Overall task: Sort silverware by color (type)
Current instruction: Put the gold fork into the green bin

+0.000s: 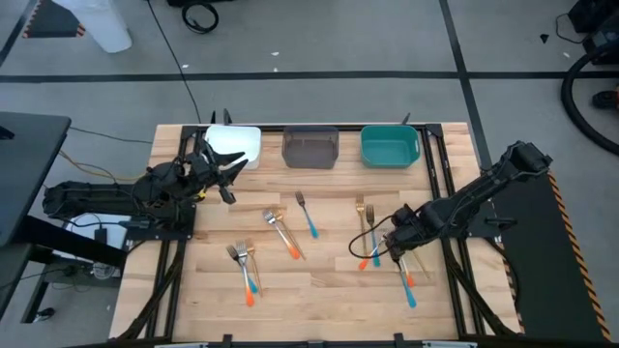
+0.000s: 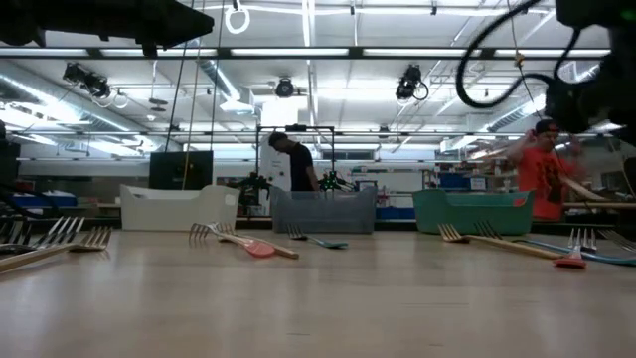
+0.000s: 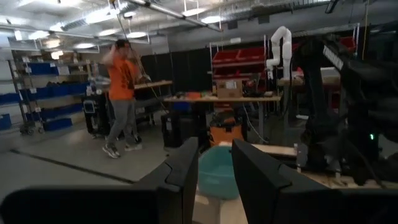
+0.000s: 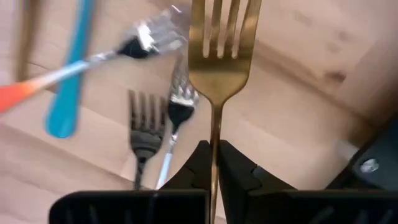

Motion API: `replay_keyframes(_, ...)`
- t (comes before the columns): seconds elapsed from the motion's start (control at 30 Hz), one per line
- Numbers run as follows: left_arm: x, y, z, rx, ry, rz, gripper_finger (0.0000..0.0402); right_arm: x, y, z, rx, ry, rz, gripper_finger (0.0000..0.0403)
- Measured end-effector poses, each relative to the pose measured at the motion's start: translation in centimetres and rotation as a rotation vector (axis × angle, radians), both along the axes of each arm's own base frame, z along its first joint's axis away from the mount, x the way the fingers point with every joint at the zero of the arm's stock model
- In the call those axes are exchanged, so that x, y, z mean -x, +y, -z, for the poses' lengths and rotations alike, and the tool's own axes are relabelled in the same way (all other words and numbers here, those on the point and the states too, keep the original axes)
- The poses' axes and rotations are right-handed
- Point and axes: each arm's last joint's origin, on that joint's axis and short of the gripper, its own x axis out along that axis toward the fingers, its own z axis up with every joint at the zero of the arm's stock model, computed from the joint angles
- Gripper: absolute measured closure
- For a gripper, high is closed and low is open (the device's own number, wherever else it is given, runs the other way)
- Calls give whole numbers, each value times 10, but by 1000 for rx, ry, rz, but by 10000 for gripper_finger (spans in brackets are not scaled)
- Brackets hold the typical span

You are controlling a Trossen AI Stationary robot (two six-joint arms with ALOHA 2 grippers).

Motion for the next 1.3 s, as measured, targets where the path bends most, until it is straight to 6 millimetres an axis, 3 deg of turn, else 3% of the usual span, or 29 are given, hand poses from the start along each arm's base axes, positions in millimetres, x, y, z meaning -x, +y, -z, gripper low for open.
replay_keyframes(0.33,-4,0,-8,126,114,14,302,-33,-33,-36,147,-146,-201,386)
replay_keyframes(0.73,-11,1,-4,9,229,-1,306,-66,-108,-50,393,-338,-463,384)
replay_keyframes(1.0,-10,3,0,100,221,-64,306,-71,-151,-72,578,-200,-604,383)
replay_keyframes(1.3,-7,16,3,227,173,-150,306,-70,-168,-81,685,79,-1000,383)
